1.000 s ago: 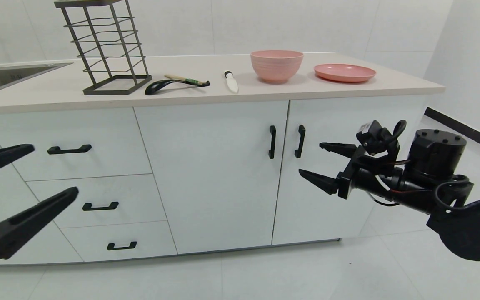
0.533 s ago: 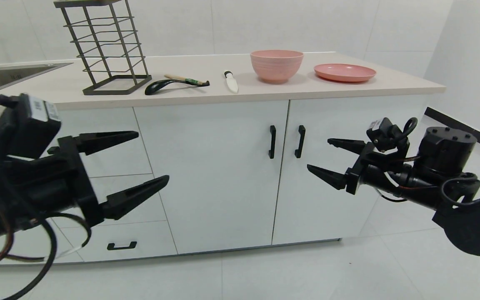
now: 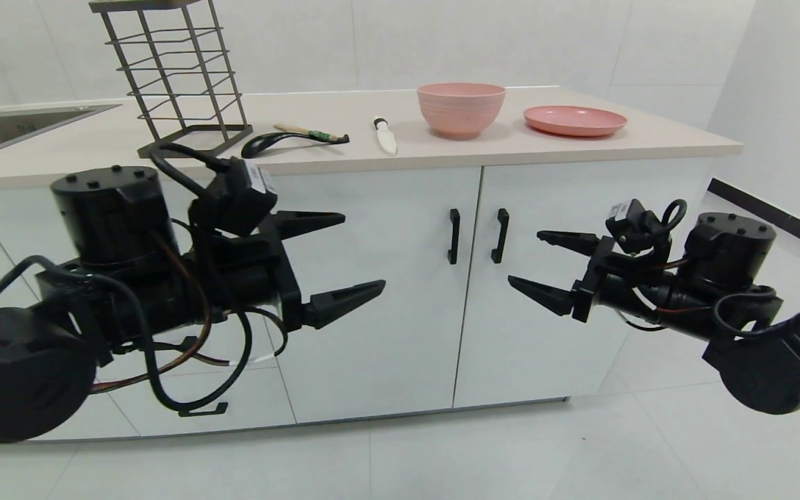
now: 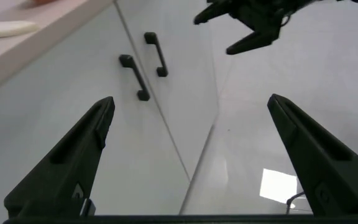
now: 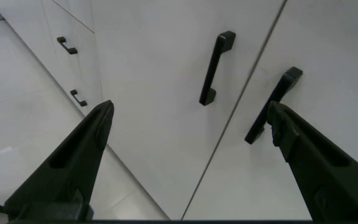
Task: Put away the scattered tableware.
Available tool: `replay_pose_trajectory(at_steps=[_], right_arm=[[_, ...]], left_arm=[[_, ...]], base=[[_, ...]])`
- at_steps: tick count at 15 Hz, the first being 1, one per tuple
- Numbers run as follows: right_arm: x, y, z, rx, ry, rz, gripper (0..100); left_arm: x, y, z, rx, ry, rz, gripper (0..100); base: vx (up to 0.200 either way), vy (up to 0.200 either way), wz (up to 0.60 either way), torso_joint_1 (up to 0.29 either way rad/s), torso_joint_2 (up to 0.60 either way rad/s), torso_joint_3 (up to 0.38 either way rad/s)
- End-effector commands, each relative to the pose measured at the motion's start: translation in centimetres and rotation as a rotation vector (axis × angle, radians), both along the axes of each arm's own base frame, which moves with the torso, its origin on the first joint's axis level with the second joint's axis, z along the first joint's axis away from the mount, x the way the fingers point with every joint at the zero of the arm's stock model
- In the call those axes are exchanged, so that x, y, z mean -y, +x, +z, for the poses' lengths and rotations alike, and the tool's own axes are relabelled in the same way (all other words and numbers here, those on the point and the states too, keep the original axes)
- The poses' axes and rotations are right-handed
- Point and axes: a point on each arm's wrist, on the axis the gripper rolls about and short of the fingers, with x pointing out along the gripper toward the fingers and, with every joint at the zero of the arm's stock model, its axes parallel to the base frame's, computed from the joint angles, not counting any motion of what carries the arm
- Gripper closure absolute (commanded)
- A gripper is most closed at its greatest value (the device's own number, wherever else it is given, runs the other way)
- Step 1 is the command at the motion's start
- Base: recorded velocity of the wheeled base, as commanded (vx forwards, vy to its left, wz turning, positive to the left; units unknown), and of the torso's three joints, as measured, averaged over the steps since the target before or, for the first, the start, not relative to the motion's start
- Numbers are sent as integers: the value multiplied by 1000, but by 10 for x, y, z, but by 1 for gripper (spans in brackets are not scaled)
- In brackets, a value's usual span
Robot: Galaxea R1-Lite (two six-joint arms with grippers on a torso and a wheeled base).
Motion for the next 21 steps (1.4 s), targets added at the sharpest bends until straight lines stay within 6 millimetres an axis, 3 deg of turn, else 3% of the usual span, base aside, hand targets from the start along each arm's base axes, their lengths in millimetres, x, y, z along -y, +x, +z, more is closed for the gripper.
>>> replay_pose_trajectory(at_steps=[1,4,6,12,17,21], right_arm=[[1,12,-10,-6,-2,-9,0],[4,21,-17,-16,-2,-19,0],[9,38,-19,1,12,11,0],[19,65,-26,3,41,54,0],[11,92,-51,-4,41,71,0],[8,109,-63,13,45,126,0]], left_arm=[[27,20,-14,-40,14,-49,0],[54,30,-16,-73,-16,-84,0],[70,39,-13,-66,-34,-90,0],[95,59,-23,-73,-21,-16,0],[134,68,-31,-106,5,-85,0],[142,76,-42,-110,7,-103,0]], base=[[0,0,0,0,0,0],[0,0,0,0,0,0],[0,0,0,0,0,0],[0,0,0,0,0,0],[0,0,0,0,0,0],[0,0,0,0,0,0]])
